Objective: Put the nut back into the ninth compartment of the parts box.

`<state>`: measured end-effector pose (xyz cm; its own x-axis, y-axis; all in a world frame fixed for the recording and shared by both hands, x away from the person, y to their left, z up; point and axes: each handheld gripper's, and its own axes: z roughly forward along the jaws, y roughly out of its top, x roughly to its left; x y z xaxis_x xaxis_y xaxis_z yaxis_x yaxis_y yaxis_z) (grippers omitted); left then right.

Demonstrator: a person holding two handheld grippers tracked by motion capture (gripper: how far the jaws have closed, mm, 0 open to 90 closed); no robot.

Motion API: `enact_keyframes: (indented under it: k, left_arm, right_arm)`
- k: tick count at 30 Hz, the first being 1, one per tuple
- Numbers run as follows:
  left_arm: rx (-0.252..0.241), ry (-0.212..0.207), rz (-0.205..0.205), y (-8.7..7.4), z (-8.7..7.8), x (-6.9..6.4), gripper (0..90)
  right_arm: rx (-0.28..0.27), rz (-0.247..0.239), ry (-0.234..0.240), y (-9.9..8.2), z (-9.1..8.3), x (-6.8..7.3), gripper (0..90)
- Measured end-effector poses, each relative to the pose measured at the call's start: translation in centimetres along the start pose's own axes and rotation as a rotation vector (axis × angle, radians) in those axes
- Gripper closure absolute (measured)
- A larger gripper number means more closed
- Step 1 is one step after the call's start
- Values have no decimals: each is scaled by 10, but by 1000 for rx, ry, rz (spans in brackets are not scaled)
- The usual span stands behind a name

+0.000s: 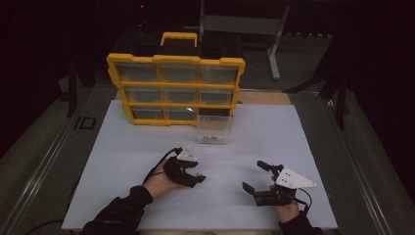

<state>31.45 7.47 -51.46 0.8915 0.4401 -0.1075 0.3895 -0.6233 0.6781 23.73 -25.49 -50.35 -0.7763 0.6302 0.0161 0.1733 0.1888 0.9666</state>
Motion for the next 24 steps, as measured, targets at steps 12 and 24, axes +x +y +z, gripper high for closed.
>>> enact_keyframes:
  k: [12, 24]
  left_arm:
    - [36, 2, 34, -6, 17, 0, 525]
    - [38, 48, 58, -5, 19, -3, 652]
  right_arm:
    - [1, 1, -3, 0, 0, -1, 98]
    - [4, 2, -4, 0, 0, 0, 99]
